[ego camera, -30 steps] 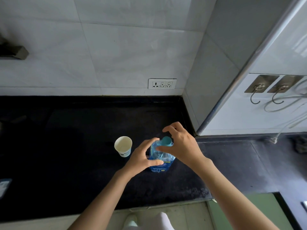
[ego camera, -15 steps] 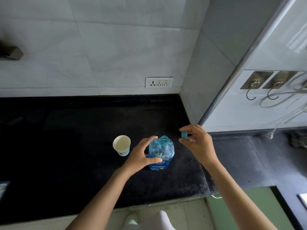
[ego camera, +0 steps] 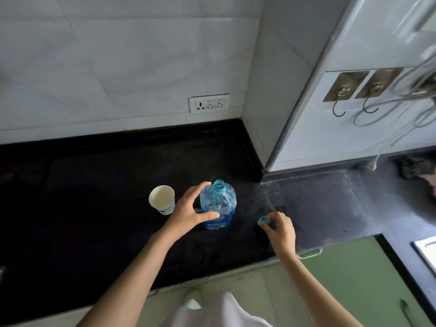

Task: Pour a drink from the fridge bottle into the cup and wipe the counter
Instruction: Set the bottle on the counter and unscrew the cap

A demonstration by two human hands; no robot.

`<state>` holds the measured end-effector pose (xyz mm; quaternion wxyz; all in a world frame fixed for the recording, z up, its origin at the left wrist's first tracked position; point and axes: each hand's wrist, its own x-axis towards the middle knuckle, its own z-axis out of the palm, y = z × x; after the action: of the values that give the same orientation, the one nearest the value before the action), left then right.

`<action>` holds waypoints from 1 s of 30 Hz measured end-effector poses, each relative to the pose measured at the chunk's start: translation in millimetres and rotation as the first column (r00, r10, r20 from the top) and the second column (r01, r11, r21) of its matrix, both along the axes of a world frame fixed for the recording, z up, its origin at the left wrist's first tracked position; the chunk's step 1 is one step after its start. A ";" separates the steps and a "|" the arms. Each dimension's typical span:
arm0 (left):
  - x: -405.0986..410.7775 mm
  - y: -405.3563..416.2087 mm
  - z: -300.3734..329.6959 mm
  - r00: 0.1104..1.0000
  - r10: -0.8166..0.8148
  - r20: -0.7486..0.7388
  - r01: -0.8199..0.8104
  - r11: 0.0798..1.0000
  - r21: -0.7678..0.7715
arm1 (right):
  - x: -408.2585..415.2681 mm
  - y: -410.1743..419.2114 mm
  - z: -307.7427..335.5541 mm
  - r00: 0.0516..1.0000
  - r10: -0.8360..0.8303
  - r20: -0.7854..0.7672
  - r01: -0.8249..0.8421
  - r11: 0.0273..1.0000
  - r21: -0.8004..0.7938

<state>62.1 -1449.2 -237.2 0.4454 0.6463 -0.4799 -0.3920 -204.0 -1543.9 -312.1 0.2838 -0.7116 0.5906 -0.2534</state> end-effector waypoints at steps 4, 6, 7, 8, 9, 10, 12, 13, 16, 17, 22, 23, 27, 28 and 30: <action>0.5 0.1 -1.1 1.000 0.002 0.009 -0.002 1.000 0.003 | -6.3 3.5 -10.9 0.997 0.019 -0.069 -0.020 1.000 -0.009; 0.0 0.0 -1.1 1.000 0.003 0.000 -0.003 1.000 0.004 | -10.4 5.3 -13.9 0.993 0.028 -0.117 -0.031 0.999 -0.023; -0.4 -0.3 -0.7 1.000 0.004 -0.004 -0.004 1.000 0.005 | -12.7 5.7 -15.8 0.990 0.036 -0.140 -0.041 0.998 -0.036; -0.8 -0.6 -0.4 1.000 0.003 -0.006 -0.003 1.000 0.005 | -14.9 6.1 -18.2 0.985 0.048 -0.165 -0.057 0.997 -0.055; -0.9 -1.0 -0.7 1.000 0.002 -0.003 -0.002 1.000 0.004 | -16.3 5.9 -20.8 0.980 0.059 -0.190 -0.074 0.995 -0.070; -0.8 -1.2 -1.0 1.000 0.002 0.001 -0.002 1.000 0.002 | -16.6 5.7 -22.2 0.975 0.069 -0.209 -0.087 0.993 -0.079; -0.6 -0.8 -1.6 1.000 0.002 0.001 -0.002 1.000 0.002 | -16.1 5.0 -24.1 0.972 0.079 -0.223 -0.099 0.992 -0.078; -0.4 -0.6 -1.8 1.000 0.003 -0.002 -0.003 1.000 0.002 | -15.6 4.8 -23.5 0.971 0.086 -0.225 -0.105 0.992 -0.072; 0.0 0.2 -1.6 1.000 0.001 -0.009 -0.001 1.000 0.008 | -16.3 4.0 -22.2 0.963 0.125 -0.241 -0.145 0.987 -0.067; -0.1 0.4 -1.5 1.000 0.000 -0.010 0.000 1.000 0.009 | -16.4 4.3 -21.0 0.959 0.136 -0.248 -0.162 0.983 -0.087; -1.1 0.5 -2.1 1.000 0.013 -0.017 -0.013 1.000 0.008 | 2.1 10.2 15.1 0.974 0.211 -0.086 -0.213 0.977 -0.023; -1.4 0.5 -2.0 1.000 0.015 -0.018 -0.015 1.000 0.008 | 9.7 11.3 24.4 0.961 0.274 -0.022 -0.273 0.962 0.026; -2.9 0.6 -0.5 1.000 0.017 -0.009 -0.017 1.000 -0.005 | 45.1 11.4 45.1 0.875 0.473 0.103 -0.482 0.869 0.113; -3.3 0.5 -0.2 1.000 0.017 -0.008 -0.017 1.000 -0.007 | 53.1 9.6 47.9 0.865 0.492 0.098 -0.501 0.856 0.125; -3.7 0.8 0.6 1.000 0.017 -0.004 -0.017 1.000 -0.007 | 67.3 4.8 53.5 0.852 0.516 0.083 -0.523 0.838 0.154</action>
<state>58.4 -1448.4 -236.6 0.4521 0.6477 -0.4750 -0.3878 -136.8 -1539.1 -258.7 0.4129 -0.8131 0.3895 -0.1290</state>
